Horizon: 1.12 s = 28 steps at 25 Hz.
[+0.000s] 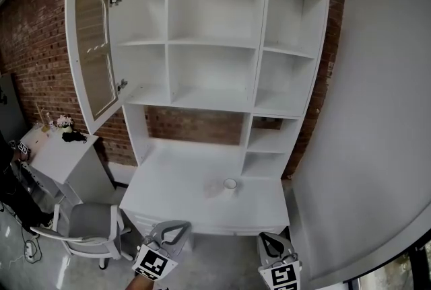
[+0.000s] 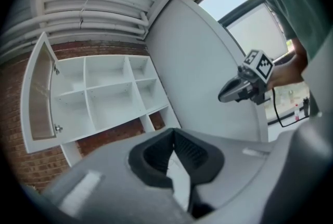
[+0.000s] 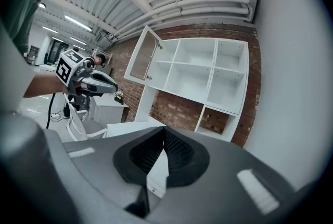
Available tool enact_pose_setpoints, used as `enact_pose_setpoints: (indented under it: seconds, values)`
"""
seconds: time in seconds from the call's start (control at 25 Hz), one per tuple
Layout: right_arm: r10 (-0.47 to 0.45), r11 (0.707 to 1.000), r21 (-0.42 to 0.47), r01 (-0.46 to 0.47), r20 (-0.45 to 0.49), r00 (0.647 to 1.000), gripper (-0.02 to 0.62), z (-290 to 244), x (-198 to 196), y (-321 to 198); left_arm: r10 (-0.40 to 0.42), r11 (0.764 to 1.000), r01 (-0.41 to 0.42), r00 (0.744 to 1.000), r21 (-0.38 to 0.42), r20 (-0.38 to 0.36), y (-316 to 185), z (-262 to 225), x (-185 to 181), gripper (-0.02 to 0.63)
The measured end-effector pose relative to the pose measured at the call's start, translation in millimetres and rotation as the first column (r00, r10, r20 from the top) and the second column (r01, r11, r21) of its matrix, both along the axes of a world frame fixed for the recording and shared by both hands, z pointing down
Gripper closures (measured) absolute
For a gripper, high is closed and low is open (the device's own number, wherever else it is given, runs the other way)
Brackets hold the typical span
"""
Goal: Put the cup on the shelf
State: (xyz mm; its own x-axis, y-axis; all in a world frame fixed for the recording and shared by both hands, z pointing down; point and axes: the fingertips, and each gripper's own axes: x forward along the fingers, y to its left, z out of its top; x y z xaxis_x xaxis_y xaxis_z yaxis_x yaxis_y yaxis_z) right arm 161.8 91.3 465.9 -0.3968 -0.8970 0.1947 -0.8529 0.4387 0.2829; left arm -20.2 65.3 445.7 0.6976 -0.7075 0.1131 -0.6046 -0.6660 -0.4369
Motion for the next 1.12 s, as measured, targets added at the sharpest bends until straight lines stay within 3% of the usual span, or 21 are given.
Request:
enact_pose_setpoints:
  seconds: [0.32, 0.64, 1.12]
  values:
    - [0.017, 0.999, -0.03, -0.017, 0.0, 1.0, 0.588, 12.7, 8.8, -44.2, 0.019, 1.0, -0.019, 1.0, -0.015, -0.003, -50.9, 8.8, 9.9, 0.603]
    - [0.093, 0.995, -0.026, -0.093, -0.008, 0.996, 0.588, 7.0, -0.8, -103.5, 0.095, 0.995, -0.095, 0.995, -0.021, -0.013, -125.3, 9.4, 3.9, 0.604]
    - [0.204, 0.979, -0.021, -0.204, -0.004, 0.979, 0.588, 4.2, -37.2, -185.6, 0.195, 0.981, -0.195, 0.98, -0.008, -0.031, -219.5, 1.1, -28.6, 0.604]
